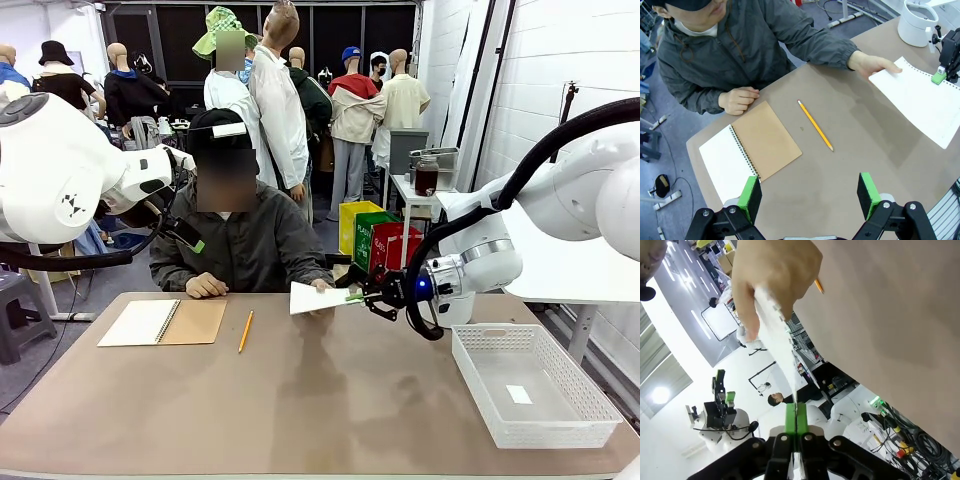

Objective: Sort the paper based on its condition.
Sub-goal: If a person hands you a paper, place it in the Organizing basket , and if it's crumpled, put it in the Trash can.

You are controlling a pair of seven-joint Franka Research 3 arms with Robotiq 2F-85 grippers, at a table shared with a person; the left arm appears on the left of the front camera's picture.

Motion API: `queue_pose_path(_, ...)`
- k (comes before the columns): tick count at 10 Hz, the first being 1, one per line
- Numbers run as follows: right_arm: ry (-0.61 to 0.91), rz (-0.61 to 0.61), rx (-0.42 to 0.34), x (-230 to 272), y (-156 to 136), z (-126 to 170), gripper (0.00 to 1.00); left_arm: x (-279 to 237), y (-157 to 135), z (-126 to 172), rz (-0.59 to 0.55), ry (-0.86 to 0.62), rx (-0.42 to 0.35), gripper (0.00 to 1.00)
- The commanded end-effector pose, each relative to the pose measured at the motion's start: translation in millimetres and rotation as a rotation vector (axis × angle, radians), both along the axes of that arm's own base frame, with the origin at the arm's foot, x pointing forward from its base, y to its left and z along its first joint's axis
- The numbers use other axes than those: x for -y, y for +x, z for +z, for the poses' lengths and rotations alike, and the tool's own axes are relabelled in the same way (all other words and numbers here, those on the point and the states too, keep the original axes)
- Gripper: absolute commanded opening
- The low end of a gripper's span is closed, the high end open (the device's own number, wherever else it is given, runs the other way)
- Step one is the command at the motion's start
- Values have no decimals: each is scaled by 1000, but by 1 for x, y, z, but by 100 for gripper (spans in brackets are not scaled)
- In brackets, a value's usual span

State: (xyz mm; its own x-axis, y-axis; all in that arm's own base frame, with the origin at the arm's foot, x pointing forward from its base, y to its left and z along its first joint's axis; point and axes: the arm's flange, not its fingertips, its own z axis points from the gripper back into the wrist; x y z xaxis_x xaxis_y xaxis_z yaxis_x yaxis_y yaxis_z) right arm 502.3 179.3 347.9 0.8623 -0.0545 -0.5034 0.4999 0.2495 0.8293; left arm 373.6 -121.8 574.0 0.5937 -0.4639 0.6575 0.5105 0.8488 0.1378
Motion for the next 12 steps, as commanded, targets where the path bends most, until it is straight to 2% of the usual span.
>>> queue_pose_path(1,51,-18,-11,1,2,4,0,-1,0,1,-2,-1,1,100)
queue_pose_path(2,13,-36,47,6,0,13,0,-1,0,1,-2,-1,1,100)
queue_pose_path(5,-300,-17,453,53,-24,84,0,-1,0,1,-2,-1,1,100)
queue_pose_path(6,-434,19,537,66,-34,100,0,-1,0,1,-2,-1,1,100)
queue_pose_path(7,-569,50,579,79,-45,112,0,-1,0,1,-2,-1,1,100)
queue_pose_path(10,-791,83,637,119,-70,126,0,-1,0,1,-2,-1,1,100)
queue_pose_path(12,-876,84,619,145,-84,129,0,-1,0,1,-2,-1,1,100)
